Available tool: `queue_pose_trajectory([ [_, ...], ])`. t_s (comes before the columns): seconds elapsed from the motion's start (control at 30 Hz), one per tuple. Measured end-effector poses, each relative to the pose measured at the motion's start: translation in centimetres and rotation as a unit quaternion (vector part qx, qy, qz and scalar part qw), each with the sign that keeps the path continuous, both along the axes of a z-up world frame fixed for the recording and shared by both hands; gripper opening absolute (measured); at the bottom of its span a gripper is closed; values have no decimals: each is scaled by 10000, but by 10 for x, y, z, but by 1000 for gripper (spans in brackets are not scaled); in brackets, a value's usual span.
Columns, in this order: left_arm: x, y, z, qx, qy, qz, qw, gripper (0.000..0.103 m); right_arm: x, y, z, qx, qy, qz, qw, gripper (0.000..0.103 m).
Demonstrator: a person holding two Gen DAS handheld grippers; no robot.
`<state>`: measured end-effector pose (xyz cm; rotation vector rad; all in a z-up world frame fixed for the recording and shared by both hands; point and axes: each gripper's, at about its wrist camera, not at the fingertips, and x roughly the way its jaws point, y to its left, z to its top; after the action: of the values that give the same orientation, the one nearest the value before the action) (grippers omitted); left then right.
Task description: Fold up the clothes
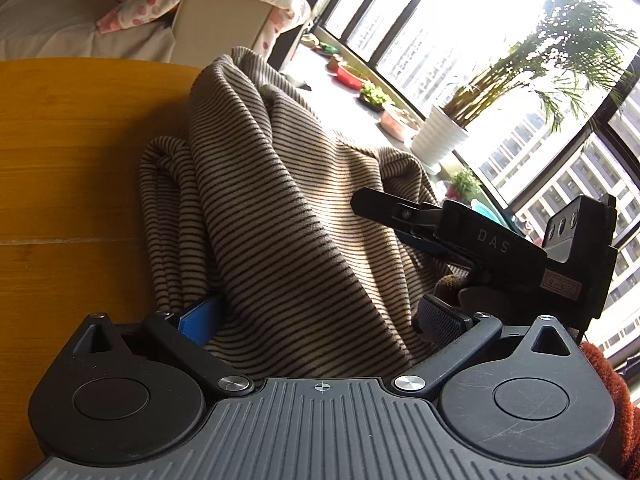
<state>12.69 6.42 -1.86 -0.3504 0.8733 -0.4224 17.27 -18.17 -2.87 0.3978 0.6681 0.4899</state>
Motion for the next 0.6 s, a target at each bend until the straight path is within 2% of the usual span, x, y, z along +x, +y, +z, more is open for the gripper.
queue_pose_trajectory([
  [0.1, -24, 5, 4, 244, 115, -197, 9994, 103, -29, 9, 1, 27, -5, 249, 9997, 103],
  [0.2, -53, 4, 14, 902, -319, -151, 9953, 103, -58, 10, 0, 279, 8, 355, 9990, 103],
  [0.3, -66, 2, 26, 1428, -903, 214, 9854, 103, -76, 4, -3, 658, 25, 188, 9977, 103],
  [0.4, -54, 6, 23, 1320, -743, 425, 9875, 102, -81, 2, -5, 816, 5, 26, 9967, 103],
  [0.5, -46, 7, 9, 1199, -206, 524, 9912, 78, -79, 2, -5, 840, -3, 3, 9965, 103],
  [0.57, -52, 12, 5, 1144, -145, 589, 9916, 75, -78, 1, -5, 865, -6, 0, 9963, 103],
  [0.6, -56, 15, 4, 1116, -123, 620, 9917, 68, -78, 1, -5, 868, -9, 0, 9962, 103],
])
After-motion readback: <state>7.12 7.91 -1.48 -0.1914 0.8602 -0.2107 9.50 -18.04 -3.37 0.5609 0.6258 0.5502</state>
